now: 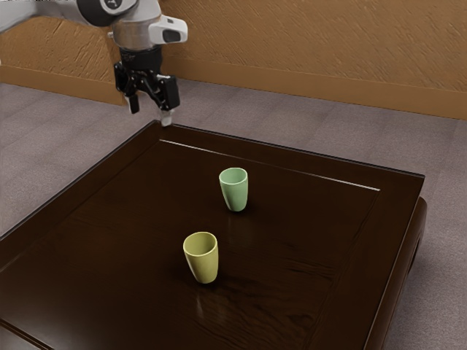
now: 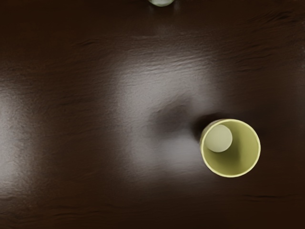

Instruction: Place the left cup onto the right cup

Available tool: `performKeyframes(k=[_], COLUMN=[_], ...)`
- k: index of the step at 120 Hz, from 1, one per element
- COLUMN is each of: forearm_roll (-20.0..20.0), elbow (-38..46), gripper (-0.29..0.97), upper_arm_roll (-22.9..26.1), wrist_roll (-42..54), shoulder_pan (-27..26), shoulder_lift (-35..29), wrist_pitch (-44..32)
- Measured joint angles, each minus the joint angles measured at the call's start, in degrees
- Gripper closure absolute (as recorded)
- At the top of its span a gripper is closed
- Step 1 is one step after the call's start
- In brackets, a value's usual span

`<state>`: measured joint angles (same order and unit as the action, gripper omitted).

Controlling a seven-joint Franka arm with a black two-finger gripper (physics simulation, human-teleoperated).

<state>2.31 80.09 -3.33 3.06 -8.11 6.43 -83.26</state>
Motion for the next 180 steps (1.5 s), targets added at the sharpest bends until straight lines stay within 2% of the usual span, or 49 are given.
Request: performKeyframes(k=[14, 30, 54, 106, 149, 180], forearm_roll=[-1.7, -1.9, -2.2, -2.3, -2.3, -2.2], elbow=[0.1, -0.1, -8.4, -28.1, -29.9, -29.6], gripper=[0.0, 0.0, 0.0, 0.0, 0.0, 0.0], upper_arm_roll=[0.2, 0.1, 0.1, 0.3, 0.4, 0.4], wrist_roll=[0.1, 0.2, 0.3, 0.6, 0.6, 0.6], shoulder_pan=[0.0, 0.1, 4.2, 5.6, 5.4, 5.5], shoulder_lift=[0.3, 1.9, 11.8, 31.9, 40.8, 42.9], wrist_pitch=[-0.6, -1.6, -2.6, -3.1, -8.7, -13.8])
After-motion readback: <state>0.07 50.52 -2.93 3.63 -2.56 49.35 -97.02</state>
